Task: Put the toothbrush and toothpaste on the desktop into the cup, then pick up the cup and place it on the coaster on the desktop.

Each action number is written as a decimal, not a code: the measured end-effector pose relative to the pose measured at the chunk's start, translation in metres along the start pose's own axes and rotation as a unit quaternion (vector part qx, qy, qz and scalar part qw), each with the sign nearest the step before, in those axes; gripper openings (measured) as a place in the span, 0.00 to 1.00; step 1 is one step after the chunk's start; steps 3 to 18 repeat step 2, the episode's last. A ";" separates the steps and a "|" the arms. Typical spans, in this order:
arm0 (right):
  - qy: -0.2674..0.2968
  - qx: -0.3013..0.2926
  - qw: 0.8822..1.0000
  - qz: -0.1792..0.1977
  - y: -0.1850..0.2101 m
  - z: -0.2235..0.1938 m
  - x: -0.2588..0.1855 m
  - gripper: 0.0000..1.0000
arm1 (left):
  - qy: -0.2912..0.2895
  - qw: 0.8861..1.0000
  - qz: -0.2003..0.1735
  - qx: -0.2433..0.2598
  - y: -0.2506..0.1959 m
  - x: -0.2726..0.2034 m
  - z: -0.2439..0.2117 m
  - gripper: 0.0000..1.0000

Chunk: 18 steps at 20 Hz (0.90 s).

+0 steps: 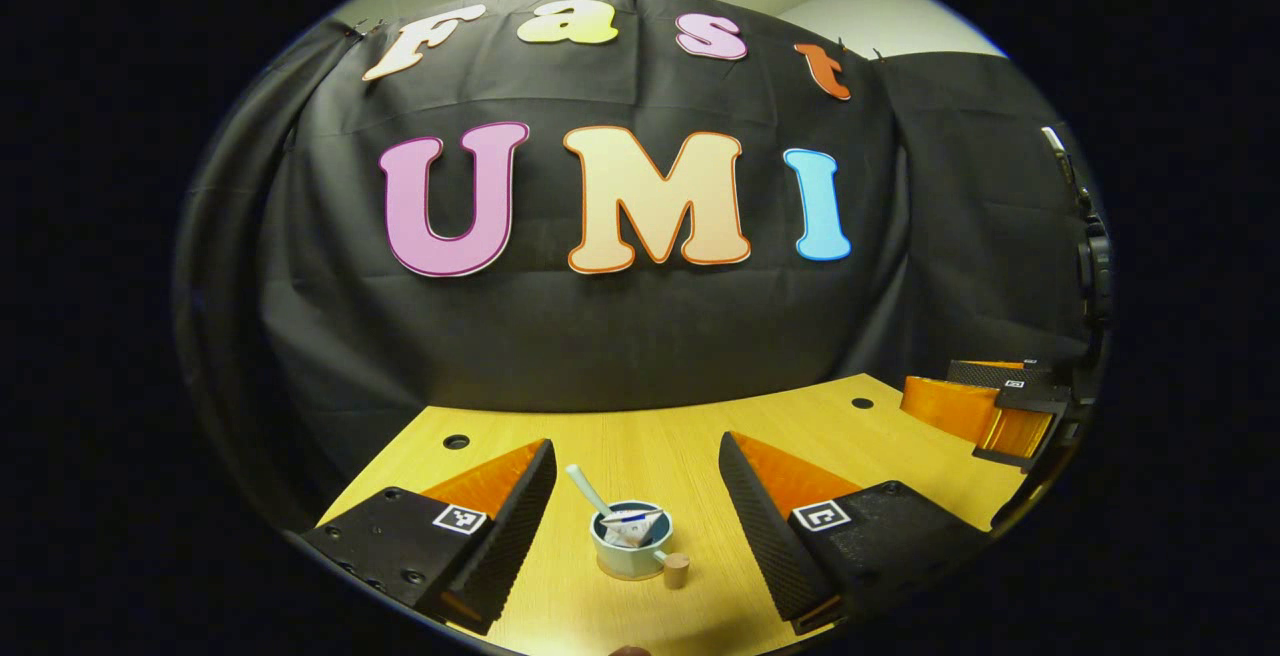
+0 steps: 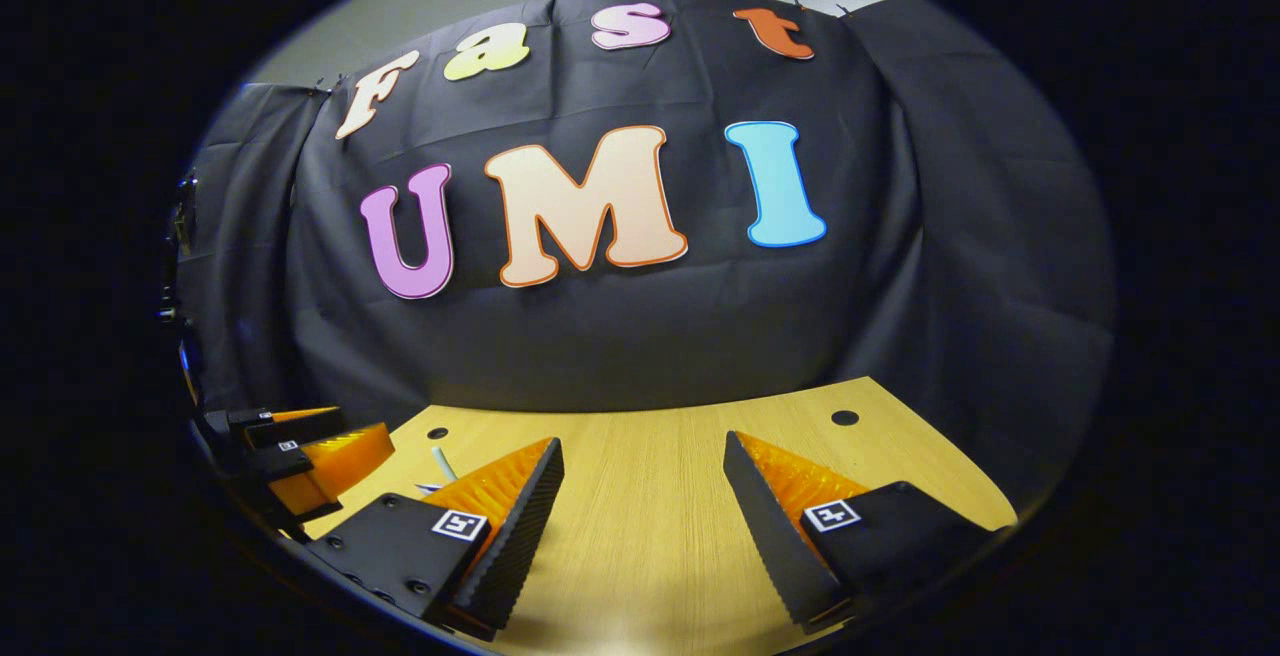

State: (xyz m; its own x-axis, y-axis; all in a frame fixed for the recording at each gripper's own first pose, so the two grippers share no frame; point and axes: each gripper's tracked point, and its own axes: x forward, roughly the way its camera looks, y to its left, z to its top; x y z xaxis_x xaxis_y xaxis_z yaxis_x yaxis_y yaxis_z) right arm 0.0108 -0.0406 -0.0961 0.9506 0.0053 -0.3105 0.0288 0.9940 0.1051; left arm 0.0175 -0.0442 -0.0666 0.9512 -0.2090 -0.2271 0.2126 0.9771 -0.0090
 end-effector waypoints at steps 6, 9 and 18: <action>-0.009 -0.008 1.000 -0.006 -0.003 0.007 0.000 0.99 | 0.002 1.000 0.008 -0.003 0.006 0.000 0.001 0.94; -0.009 -0.008 1.000 -0.006 -0.003 0.007 0.000 0.99 | 0.002 1.000 0.008 -0.003 0.006 0.000 0.001 0.94; -0.009 -0.008 1.000 -0.006 -0.003 0.007 0.000 0.99 | 0.002 1.000 0.008 -0.003 0.006 0.000 0.001 0.94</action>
